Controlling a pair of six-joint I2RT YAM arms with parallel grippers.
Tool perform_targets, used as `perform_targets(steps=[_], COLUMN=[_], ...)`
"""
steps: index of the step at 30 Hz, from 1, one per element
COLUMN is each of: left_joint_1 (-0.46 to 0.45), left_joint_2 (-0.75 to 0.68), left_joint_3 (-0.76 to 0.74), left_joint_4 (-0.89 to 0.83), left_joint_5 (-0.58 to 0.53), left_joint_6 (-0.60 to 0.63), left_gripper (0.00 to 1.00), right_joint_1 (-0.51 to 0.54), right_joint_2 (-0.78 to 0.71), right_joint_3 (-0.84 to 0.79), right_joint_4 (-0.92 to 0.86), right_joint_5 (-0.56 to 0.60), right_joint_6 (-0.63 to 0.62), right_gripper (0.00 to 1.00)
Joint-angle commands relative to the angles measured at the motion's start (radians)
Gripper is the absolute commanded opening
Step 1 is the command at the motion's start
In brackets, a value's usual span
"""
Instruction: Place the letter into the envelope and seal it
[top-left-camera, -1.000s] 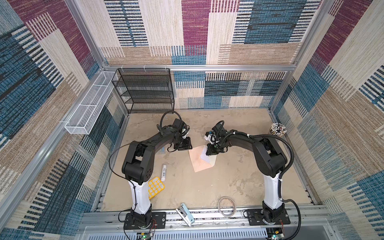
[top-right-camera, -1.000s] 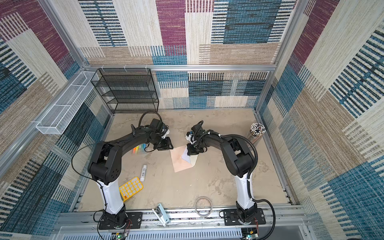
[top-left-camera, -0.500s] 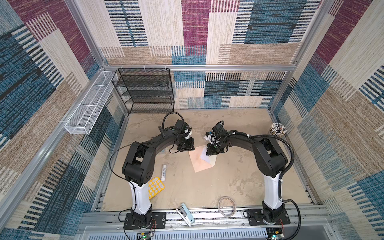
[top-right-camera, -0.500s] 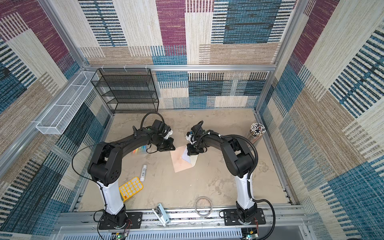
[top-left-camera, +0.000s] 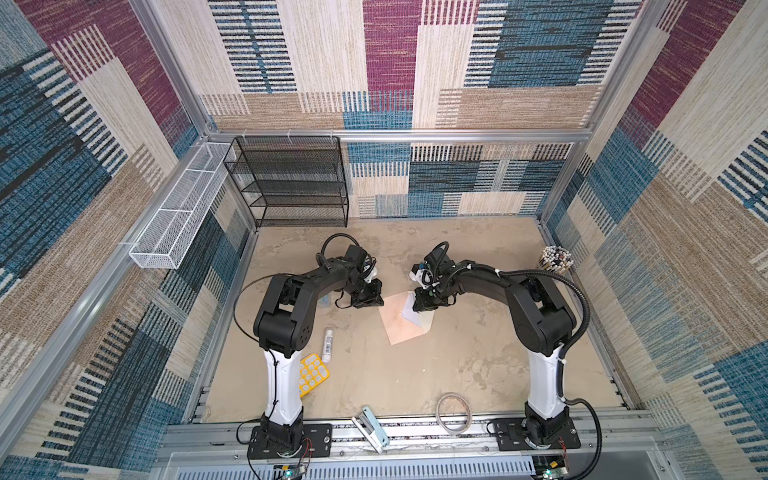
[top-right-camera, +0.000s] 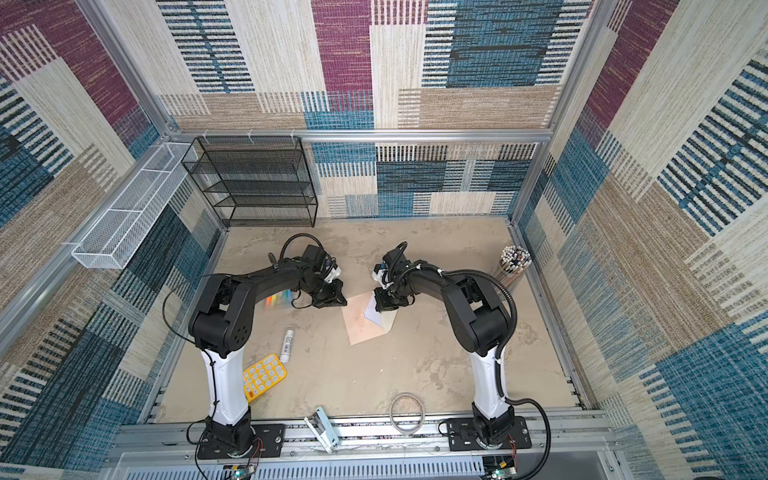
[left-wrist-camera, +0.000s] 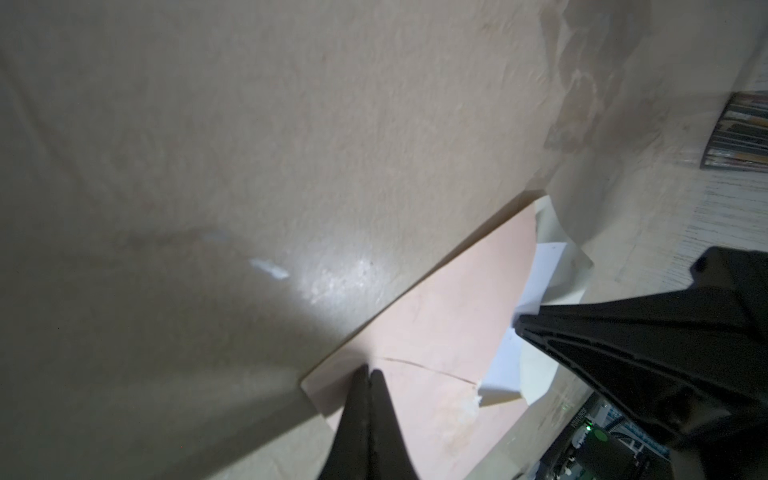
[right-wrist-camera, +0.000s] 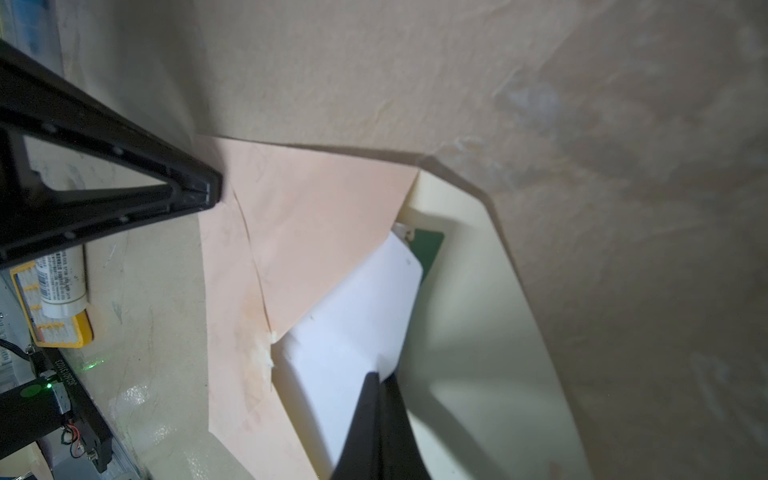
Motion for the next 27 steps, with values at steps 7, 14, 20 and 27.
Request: perform_targets(steps=[7, 14, 20, 27], left_joint_1=[0.016, 0.014, 0.009, 0.008], left_joint_2=[0.017, 0.014, 0.010, -0.016], left_joint_3=[-0.020, -0.018, -0.013, -0.016], left_joint_4=[-0.047, -0.038, -0.039, -0.044], left_joint_5=[-0.084, -0.048, -0.037, -0.041], left_joint_6=[0.029, 0.041, 0.047, 0.048], left_gripper=[0.00, 0.00, 0.00, 0.04], right_joint_1=[0.002, 0.004, 0.004, 0.004], right_joint_2=[0.004, 0.016, 0.040, 0.046], right_joint_3=[-0.009, 0.011, 0.045, 0.060], right_joint_4=[-0.044, -0.052, -0.073, -0.091], right_joint_5=[0.013, -0.048, -0.075, -0.070], right_joint_6=[0.000, -0.010, -0.020, -0.012], right_gripper=[0.00, 0.00, 0.00, 0.00])
